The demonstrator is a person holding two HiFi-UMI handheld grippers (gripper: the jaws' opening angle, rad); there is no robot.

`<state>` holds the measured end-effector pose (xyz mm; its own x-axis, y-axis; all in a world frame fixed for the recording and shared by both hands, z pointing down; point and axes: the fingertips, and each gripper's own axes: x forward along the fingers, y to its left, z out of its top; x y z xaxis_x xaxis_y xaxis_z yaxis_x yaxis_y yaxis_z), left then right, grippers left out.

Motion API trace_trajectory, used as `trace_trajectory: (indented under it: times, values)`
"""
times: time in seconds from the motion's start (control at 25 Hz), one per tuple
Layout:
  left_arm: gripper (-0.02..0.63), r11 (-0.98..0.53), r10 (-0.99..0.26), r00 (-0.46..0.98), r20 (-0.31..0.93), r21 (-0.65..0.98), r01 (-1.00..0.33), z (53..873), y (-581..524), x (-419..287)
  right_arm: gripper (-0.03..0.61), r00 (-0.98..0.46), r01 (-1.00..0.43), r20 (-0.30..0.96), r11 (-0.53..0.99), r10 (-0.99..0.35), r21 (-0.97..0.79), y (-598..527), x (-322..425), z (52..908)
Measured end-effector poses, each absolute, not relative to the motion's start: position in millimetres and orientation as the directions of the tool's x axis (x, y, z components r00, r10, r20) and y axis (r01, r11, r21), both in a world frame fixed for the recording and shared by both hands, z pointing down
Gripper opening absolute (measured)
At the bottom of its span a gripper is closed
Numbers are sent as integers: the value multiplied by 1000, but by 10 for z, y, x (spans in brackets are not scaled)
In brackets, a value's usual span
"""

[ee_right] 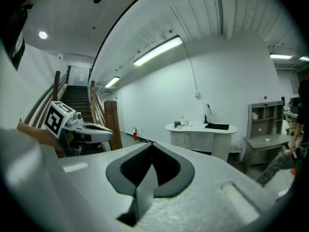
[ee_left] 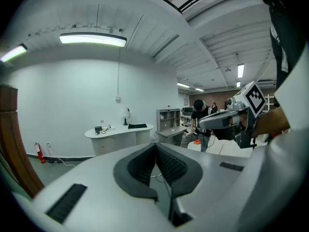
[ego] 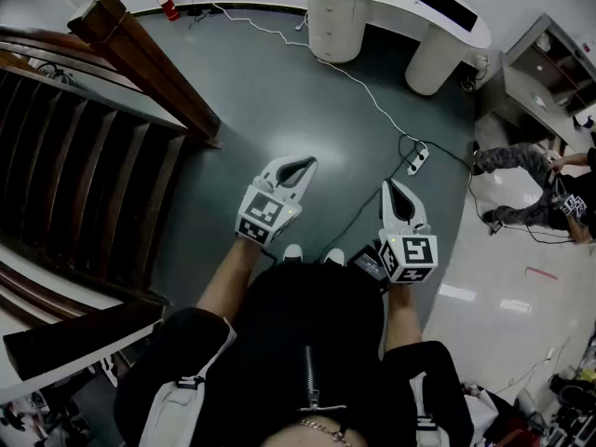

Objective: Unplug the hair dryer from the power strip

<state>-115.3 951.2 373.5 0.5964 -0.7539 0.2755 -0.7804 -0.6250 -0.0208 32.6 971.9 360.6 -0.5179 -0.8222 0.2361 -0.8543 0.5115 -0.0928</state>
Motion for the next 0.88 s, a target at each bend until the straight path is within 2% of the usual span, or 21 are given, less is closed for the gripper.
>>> trace_trajectory:
  times: [0.36, 0.88]
  values:
    - [12, -620, -757, 587, 288, -33, -784, 3722, 9494, -1021, 6, -537, -839, 246, 540, -807, -62, 9731, 347, 3667]
    - [12, -600, -772, 558, 305, -59, -798, 3771, 9625, -539, 6, -612, -788, 260, 602, -747, -128, 9837, 659, 3830]
